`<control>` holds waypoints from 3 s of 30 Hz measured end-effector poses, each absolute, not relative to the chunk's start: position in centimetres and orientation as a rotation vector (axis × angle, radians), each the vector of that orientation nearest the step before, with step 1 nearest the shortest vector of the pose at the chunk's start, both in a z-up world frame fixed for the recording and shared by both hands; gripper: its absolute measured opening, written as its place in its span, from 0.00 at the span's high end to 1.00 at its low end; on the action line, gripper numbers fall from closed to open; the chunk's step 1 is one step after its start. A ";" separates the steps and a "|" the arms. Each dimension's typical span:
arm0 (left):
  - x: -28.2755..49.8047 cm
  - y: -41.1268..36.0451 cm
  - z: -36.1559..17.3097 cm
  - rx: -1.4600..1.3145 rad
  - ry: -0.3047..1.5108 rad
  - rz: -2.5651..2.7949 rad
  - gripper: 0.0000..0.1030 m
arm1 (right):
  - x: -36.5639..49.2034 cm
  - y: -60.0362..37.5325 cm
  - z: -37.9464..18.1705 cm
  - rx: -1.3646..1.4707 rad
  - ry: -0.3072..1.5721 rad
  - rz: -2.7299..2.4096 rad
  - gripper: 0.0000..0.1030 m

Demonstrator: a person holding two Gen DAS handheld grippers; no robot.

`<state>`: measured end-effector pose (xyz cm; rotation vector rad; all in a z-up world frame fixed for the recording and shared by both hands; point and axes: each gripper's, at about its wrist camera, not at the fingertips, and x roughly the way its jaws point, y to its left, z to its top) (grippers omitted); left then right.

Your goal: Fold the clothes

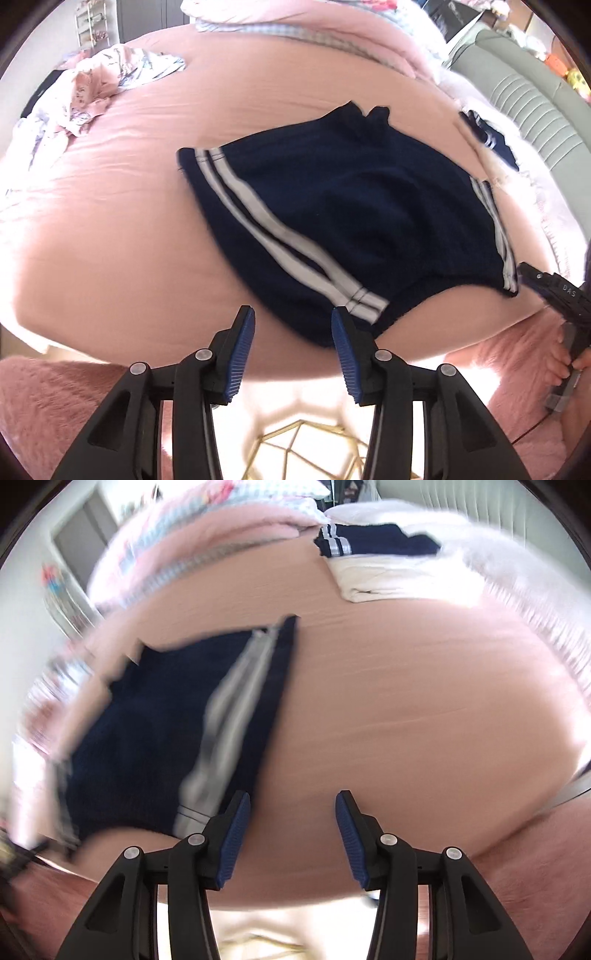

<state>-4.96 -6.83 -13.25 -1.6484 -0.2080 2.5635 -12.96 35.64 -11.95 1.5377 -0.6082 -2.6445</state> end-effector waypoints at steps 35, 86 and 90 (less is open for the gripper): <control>-8.3 -5.2 -15.0 -1.410 -0.504 2.421 0.58 | -20.8 16.6 -11.6 1.576 -0.151 -2.188 0.89; -9.1 -7.0 -17.2 -1.505 -1.000 2.257 0.94 | -15.5 19.0 -12.7 1.534 -0.120 -2.247 0.65; -9.2 -6.5 -17.0 -1.493 -0.981 2.277 0.94 | -15.5 20.1 -13.0 1.542 -0.179 -2.240 0.64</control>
